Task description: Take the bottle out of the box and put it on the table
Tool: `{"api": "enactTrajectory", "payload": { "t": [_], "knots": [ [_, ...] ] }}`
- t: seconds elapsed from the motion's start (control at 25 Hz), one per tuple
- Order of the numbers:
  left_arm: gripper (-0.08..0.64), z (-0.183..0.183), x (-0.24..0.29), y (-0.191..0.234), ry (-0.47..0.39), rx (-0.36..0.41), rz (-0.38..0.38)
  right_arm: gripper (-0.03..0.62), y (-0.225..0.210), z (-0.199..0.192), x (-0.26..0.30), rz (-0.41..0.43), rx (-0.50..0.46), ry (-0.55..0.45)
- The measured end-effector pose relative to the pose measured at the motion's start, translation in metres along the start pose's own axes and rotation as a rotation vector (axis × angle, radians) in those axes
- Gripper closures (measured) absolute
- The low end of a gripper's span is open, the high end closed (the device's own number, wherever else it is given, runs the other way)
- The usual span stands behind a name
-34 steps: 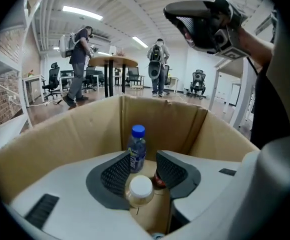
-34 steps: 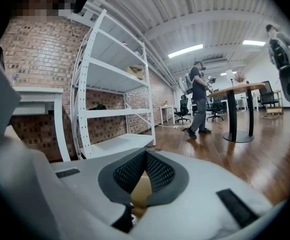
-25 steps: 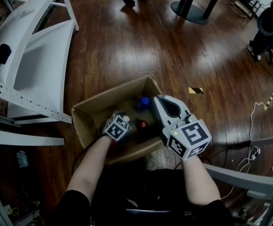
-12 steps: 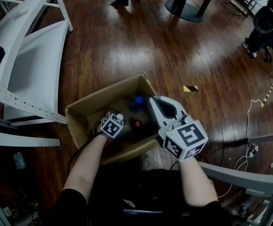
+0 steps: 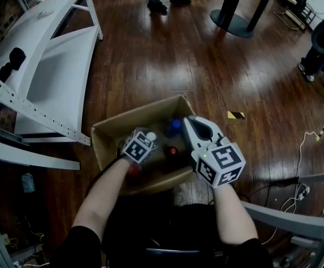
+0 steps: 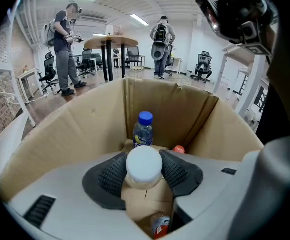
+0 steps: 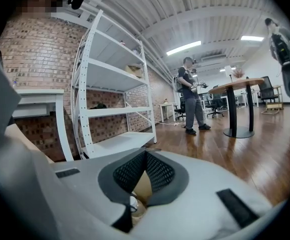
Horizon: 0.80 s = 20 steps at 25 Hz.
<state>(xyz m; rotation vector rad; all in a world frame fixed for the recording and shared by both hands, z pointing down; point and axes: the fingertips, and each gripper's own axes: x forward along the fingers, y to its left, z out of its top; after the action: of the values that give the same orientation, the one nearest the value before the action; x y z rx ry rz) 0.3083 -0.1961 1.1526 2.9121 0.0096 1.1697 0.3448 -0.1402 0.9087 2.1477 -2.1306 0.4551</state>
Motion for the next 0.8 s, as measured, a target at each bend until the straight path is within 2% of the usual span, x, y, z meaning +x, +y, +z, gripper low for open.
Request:
{"api": "enactTrajectory", "payload": {
  "t": [0.16, 0.32, 0.44, 0.6, 0.8],
  "knots": [
    [0.360, 0.015, -0.020, 0.013, -0.016, -0.021, 0.016, 0.591, 0.007, -0.002, 0.014, 0.025, -0.032, 0.021],
    [0.360, 0.037, -0.051, 0.025, -0.016, -0.035, 0.041, 0.591, 0.002, 0.011, 0.024, -0.062, 0.012, 0.024],
    [0.362, 0.072, -0.089, 0.031, -0.030, -0.078, 0.061, 0.591, 0.007, 0.024, 0.020, -0.059, 0.008, 0.089],
    [0.362, 0.120, -0.145, 0.037, -0.050, -0.136, 0.095, 0.591, 0.011, 0.057, -0.001, -0.026, -0.061, 0.202],
    [0.362, 0.176, -0.224, 0.022, -0.086, -0.222, 0.131, 0.591, 0.003, 0.124, -0.050, -0.033, -0.061, 0.275]
  ]
}}
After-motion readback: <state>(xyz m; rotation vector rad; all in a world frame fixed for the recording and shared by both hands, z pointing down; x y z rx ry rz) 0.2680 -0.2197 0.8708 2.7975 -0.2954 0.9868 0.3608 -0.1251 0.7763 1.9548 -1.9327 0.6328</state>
